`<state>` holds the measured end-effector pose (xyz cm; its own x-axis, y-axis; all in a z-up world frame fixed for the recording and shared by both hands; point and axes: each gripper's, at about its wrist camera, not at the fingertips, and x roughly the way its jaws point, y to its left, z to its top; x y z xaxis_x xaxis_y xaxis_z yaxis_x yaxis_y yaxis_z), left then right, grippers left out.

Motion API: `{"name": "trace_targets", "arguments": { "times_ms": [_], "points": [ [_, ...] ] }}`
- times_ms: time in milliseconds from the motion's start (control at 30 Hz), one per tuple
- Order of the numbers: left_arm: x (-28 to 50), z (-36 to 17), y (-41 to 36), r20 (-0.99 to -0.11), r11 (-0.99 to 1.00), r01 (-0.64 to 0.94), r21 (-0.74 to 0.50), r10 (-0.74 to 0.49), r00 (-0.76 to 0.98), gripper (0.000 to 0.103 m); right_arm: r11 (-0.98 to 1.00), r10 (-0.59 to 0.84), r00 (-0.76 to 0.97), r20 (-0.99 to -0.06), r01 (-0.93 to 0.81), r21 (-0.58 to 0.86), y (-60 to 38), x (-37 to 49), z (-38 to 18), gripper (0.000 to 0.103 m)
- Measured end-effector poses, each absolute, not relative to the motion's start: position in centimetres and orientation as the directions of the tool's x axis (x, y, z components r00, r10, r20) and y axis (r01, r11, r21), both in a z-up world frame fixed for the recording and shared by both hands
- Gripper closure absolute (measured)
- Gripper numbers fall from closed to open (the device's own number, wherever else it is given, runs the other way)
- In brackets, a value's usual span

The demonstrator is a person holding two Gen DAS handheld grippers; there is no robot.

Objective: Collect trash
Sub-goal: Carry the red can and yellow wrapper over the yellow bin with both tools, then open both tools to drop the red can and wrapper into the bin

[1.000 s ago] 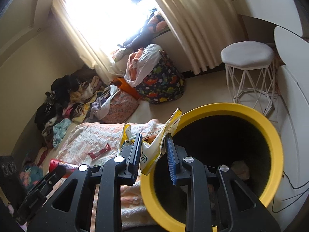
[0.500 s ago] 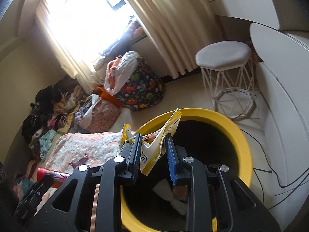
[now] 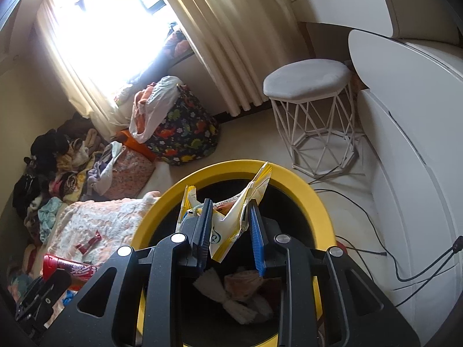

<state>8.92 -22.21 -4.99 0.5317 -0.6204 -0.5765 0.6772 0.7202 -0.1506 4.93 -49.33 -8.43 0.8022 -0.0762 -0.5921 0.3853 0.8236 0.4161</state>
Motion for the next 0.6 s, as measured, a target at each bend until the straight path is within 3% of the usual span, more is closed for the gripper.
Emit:
{"name": "trace_targets", "arguments": {
  "times_ms": [600],
  "points": [
    [9.9, -8.2, -25.4, -0.640, 0.701, 0.691, -0.176, -0.615, 0.461, 0.077, 0.798, -0.091, 0.767, -0.636, 0.438, 0.415, -50.5, 5.4, -10.1, 0.075]
  ]
}}
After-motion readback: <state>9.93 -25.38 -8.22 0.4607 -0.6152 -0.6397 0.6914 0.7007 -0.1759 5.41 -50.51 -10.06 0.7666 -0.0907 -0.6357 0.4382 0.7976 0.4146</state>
